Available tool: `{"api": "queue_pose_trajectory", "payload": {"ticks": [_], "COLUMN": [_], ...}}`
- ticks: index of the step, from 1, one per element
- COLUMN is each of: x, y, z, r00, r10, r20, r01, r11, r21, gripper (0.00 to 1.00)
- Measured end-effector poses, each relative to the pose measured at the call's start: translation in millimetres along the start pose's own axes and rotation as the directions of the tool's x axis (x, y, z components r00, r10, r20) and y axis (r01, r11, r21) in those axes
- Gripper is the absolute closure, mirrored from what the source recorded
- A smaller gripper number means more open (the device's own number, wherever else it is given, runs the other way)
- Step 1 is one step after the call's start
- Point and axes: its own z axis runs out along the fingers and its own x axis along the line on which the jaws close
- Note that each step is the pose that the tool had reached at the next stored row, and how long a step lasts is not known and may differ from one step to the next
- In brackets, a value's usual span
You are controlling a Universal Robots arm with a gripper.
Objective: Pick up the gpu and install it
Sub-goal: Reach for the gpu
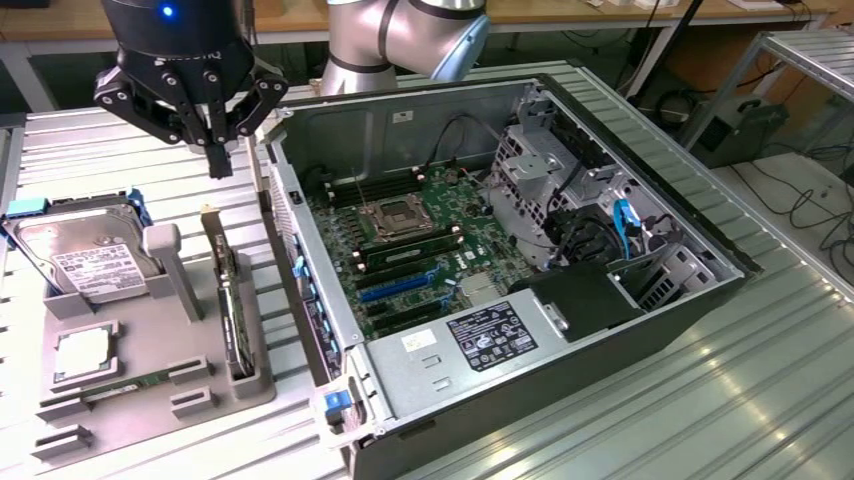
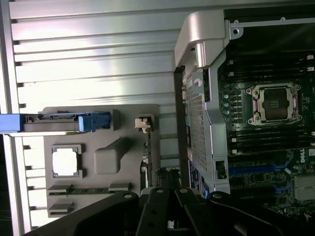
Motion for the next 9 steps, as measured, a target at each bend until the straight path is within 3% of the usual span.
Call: {"api": "queue_pose_trajectory", "payload": {"ticks": [9], "x": [-0.4], "y": [-4.8], "z": [-0.1], "r00": [1.0], "r10": [0.0], "r20": [0.0], "r01": [0.0], "r11": [1.0], "r21": [0.0], "gripper": [0.89]}}
